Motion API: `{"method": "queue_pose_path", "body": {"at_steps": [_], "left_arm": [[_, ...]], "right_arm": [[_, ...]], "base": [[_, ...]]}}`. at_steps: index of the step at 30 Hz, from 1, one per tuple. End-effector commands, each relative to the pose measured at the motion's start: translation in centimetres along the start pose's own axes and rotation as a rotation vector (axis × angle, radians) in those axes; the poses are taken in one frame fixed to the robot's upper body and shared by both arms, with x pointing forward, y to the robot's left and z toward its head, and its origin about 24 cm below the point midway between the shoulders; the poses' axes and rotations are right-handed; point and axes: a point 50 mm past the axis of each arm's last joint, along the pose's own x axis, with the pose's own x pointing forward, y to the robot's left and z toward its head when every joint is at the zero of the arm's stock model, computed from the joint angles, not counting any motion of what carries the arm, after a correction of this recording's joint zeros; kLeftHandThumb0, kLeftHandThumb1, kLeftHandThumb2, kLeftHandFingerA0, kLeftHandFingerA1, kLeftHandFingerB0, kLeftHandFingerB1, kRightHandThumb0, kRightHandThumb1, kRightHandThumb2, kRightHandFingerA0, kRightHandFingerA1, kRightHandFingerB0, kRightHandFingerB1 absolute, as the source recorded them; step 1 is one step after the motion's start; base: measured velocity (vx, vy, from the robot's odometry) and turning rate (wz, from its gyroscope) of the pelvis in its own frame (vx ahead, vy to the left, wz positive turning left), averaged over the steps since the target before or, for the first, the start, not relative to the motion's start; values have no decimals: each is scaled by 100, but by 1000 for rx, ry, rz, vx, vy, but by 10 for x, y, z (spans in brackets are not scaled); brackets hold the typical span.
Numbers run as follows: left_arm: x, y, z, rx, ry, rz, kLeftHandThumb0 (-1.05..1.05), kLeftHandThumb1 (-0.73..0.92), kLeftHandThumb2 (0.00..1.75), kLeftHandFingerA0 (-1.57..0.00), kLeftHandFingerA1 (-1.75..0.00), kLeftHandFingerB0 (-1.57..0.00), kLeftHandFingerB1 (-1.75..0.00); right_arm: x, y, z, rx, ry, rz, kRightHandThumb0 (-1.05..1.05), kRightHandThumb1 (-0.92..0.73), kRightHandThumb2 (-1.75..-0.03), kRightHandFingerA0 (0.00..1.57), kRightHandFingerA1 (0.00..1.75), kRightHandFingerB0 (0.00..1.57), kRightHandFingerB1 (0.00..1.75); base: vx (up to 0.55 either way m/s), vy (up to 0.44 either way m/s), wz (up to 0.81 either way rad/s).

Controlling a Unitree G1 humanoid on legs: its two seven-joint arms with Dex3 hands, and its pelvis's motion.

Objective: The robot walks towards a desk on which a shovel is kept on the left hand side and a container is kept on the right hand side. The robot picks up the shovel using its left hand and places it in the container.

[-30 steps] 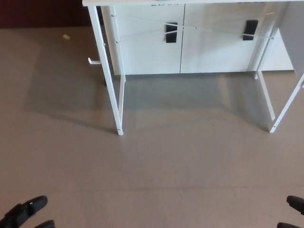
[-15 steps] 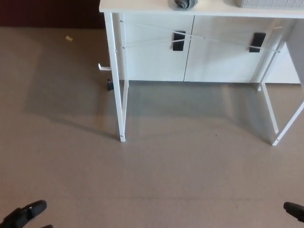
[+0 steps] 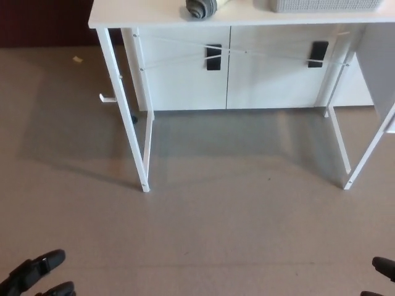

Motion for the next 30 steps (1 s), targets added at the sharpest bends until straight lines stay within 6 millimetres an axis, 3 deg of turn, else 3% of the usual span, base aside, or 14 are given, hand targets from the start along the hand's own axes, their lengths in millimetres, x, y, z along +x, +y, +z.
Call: {"method": "queue_pose_path", "body": {"at_steps": [1, 3, 4, 5, 8, 9, 30], "left_arm": [[-2, 6, 3, 25, -14, 19, -7, 45, 89, -29, -56, -27, -54], [-2, 6, 2, 19, -13, 22, -7, 46, 90, -29, -56, -28, -54], [-2, 6, 2, 21, -13, 19, -11, 66, 60, -38, -44, -37, -38], [-3, 6, 2, 23, -12, 16, -11, 66, 60, -38, -44, -37, -38], [-1, 5, 5, 26, -21, 12, -12, 66, 60, -39, -45, -36, -39], [-1, 5, 6, 34, -28, 15, -8, 46, 90, -30, -57, -26, -53], [-2, 6, 9, 48, -36, 9, -12, 45, 89, -31, -57, -24, -52]], "right_arm": [[-1, 0, 1, -14, -18, -4, -13, -54, -55, 59, 48, 43, 42], [-1, 0, 0, -13, -20, 3, -14, -54, -55, 57, 48, 42, 42], [-2, 0, 0, -11, -20, 1, -14, -53, -55, 58, 48, 43, 42], [-2, 0, -1, -8, -19, -1, -14, -53, -55, 58, 48, 43, 42], [-2, 0, 1, -8, -25, -2, -13, -53, -55, 57, 48, 44, 42], [-2, 1, 2, -20, -29, 4, -21, -52, -60, 53, 50, 41, 44], [2, 4, 4, -12, -31, 3, -14, -52, -55, 59, 49, 43, 42]], "base": [[69, 85, 0], [74, 115, 33], [22, 188, -5], [13, 165, -6], [-9, 52, 7], [0, 0, 0], [57, -122, -1]]}}
